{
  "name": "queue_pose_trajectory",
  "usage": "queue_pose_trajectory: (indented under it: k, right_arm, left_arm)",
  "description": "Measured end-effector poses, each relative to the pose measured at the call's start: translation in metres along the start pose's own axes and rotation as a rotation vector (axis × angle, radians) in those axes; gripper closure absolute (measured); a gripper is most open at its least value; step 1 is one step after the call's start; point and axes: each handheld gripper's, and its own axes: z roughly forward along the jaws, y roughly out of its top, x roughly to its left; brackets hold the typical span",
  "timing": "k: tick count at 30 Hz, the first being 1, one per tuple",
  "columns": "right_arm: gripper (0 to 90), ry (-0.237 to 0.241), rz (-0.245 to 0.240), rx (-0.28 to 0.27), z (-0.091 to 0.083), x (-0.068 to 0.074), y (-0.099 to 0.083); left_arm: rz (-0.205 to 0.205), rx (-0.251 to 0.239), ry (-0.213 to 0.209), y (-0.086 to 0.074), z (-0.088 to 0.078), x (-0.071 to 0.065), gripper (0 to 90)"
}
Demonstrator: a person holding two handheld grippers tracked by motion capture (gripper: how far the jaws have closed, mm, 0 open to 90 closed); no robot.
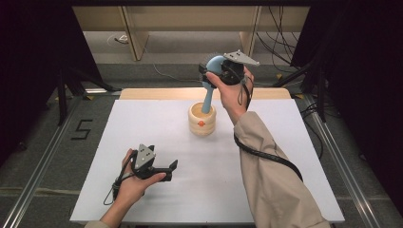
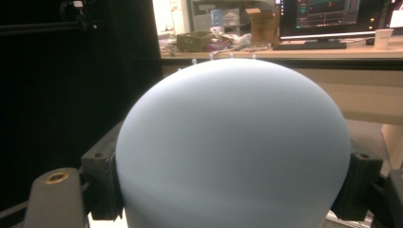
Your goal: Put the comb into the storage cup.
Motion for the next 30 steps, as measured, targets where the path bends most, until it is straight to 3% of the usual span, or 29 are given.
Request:
queue_pose_trajectory:
  k: [30]
  right_arm:
    - [20.0, -0.029, 0.005, 0.004, 0.009, -0.006, -0.012]
  left_arm:
    - [-0.006, 0.006, -0.003, -0.001, 0.001, 0.0, 0.0]
